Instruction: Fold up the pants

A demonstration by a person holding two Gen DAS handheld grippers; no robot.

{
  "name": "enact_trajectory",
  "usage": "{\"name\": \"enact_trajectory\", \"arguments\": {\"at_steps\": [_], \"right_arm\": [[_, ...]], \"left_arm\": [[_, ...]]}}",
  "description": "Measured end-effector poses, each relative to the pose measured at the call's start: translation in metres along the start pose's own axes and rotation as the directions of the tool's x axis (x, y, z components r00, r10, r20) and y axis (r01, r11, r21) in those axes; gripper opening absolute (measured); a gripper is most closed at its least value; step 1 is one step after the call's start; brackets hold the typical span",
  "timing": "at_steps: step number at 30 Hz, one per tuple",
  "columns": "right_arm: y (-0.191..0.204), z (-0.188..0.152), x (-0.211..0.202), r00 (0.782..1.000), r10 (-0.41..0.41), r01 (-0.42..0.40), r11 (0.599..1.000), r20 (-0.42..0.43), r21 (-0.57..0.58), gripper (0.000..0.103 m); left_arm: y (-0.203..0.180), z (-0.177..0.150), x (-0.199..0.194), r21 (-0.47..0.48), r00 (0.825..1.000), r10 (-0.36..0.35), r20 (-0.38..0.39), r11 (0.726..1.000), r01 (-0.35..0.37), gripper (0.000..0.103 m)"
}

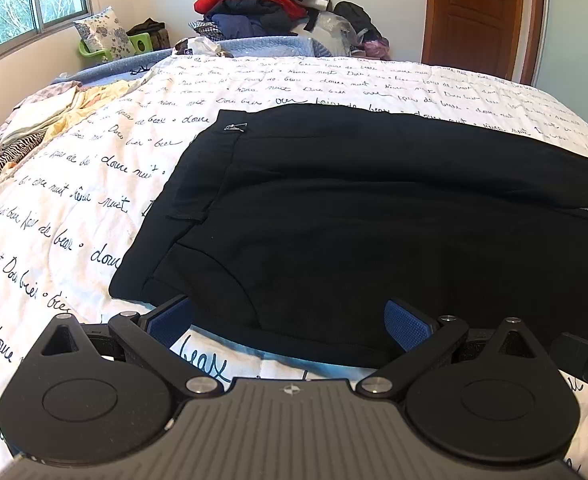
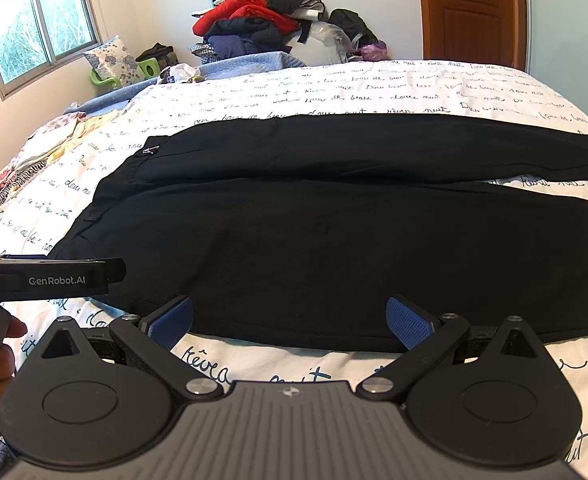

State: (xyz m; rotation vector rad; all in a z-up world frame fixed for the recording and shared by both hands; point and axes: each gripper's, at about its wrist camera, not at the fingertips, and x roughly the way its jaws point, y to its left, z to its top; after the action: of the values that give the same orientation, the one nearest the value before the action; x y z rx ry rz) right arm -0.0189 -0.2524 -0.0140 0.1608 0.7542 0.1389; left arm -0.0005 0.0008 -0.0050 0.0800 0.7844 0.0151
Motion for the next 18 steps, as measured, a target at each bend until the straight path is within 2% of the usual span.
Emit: {"name": "enact_trajectory", "arguments": {"at_steps": [18], "right_arm": [[-0.0008, -0.0018, 0.0011, 1.0, 0.013, -0.013, 1.0, 0.015, -0.011, 0.103]], "left_arm": [[0.0007, -0.0019, 0.0026, -0.001, 1.0, 0.004, -0.007, 1.0, -0.004, 0.103]]}}
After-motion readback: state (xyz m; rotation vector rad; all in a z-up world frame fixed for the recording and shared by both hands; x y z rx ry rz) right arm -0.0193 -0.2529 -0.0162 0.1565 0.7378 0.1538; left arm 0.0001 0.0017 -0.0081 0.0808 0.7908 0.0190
